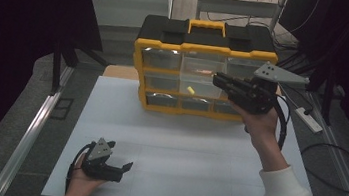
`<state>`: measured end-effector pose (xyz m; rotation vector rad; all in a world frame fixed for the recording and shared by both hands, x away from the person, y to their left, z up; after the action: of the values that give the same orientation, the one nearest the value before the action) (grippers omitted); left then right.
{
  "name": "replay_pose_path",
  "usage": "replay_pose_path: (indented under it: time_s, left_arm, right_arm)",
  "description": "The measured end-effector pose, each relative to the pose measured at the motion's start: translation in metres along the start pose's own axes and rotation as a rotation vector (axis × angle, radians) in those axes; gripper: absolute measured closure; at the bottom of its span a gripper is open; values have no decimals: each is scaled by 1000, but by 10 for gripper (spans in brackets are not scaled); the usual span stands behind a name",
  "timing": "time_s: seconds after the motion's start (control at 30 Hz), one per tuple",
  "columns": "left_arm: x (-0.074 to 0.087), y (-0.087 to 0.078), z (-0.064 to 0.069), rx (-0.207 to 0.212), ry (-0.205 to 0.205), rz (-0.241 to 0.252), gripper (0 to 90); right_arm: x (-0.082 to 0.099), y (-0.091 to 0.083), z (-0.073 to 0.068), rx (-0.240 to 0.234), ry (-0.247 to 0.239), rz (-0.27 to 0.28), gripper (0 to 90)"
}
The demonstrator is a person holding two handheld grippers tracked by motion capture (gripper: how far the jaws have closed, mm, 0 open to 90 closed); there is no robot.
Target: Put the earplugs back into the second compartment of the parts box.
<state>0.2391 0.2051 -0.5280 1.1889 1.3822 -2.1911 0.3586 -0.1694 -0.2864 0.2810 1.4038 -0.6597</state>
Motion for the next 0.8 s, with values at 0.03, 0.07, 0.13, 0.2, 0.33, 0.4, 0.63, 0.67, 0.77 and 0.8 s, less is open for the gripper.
replay_pose_path:
  time_s: [0.03, 0.07, 0.13, 0.2, 0.33, 0.4, 0.63, 0.67, 0.77, 0.8]
  left_arm:
    - [0, 0, 0, 1, 0, 0, 43]
    - [0, 0, 0, 2, 0, 0, 43]
    - [0, 0, 0, 2, 0, 0, 43]
    - [0, 0, 0, 3, 0, 1, 43]
    - [0, 0, 0, 3, 0, 2, 43]
    - [0, 0, -1, 2, -1, 2, 43]
    - [0, 0, -1, 2, -1, 2, 43]
    - [0, 0, -1, 3, -4, 3, 44]
    - [0, 0, -1, 3, -6, 4, 43]
    - [0, -1, -1, 4, -8, 6, 43]
  right_arm:
    - [-2, 6, 4, 10, 0, -7, 799]
    - [-2, 8, 6, 14, 1, -12, 798]
    - [-3, 11, 8, 18, 2, -15, 798]
    - [-3, 17, 12, 32, 4, -27, 797]
    - [-2, 25, 19, 54, 10, -34, 794]
    - [-2, 28, 22, 66, 13, -35, 793]
    - [3, 38, 32, 106, 19, -55, 790]
    - [4, 39, 33, 107, 19, -59, 788]
    - [5, 40, 34, 104, 25, -60, 742]
    - [6, 39, 35, 101, 24, -52, 627]
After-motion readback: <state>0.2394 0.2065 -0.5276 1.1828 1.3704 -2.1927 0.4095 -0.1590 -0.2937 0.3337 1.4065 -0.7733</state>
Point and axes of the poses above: each handheld gripper's, and its own axes: y roughly forward along the jaws, x roughly out of its underside, z roughly to its right, the point moved 1 cm from there along y, roughly forward along the jaws, and after that the axes turned 13 degrees about -y, right-handed, at the moved point
